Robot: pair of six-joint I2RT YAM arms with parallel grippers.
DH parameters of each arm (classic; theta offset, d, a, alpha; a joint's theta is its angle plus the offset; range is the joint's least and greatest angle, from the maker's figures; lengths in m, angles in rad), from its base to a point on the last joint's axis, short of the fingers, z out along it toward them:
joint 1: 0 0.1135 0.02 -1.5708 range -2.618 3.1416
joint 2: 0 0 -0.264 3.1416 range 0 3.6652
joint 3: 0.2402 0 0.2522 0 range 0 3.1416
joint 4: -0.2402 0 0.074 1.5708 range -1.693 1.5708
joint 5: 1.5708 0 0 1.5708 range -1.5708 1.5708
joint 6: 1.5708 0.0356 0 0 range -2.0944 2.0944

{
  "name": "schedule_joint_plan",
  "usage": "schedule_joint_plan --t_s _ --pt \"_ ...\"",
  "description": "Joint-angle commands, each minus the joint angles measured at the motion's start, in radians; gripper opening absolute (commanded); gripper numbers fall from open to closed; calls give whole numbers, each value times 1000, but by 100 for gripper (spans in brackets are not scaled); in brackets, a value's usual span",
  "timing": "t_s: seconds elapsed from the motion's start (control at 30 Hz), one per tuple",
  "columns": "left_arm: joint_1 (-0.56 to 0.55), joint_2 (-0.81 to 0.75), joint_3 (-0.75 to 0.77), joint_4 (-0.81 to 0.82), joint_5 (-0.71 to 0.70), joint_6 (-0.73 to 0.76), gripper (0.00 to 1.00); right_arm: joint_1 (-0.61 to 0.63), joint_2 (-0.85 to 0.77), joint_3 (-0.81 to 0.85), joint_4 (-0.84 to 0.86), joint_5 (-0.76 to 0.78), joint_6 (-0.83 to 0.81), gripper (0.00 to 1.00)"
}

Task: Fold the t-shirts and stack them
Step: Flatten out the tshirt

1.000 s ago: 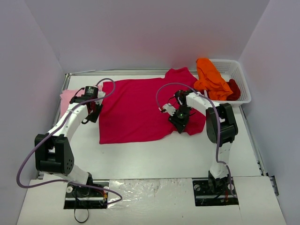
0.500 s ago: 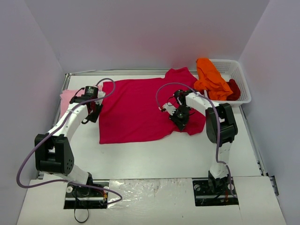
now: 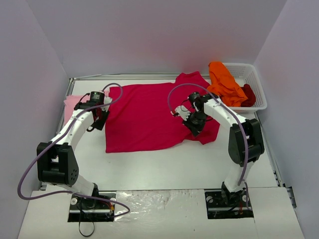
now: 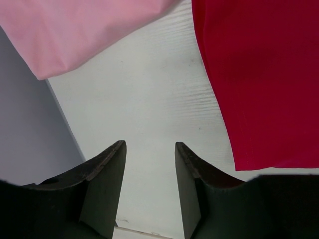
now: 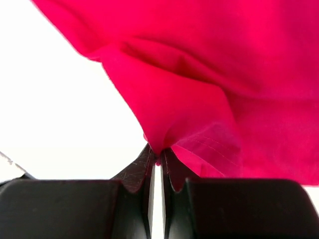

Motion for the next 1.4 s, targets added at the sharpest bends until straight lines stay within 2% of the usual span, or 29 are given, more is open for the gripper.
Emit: schedule_joint_plan --t_s 0.0,0.37,0.7,0.9,1.37 --pt "-4 -51 25 -23 -6 6 43 17 -81 -21 -97 -1 3 0" --pt "-5 -60 30 -37 -2 6 43 47 -146 -70 -168 -26 -15 0" --pt "-5 -56 31 -37 6 5 43 103 -160 -60 -284 -126 -43 0" --pt "-5 -56 27 -37 14 5 43 146 -132 -75 -321 -166 -58 0" --pt "-5 -57 13 -28 31 8 43 249 18 -93 -288 -253 -64 0"
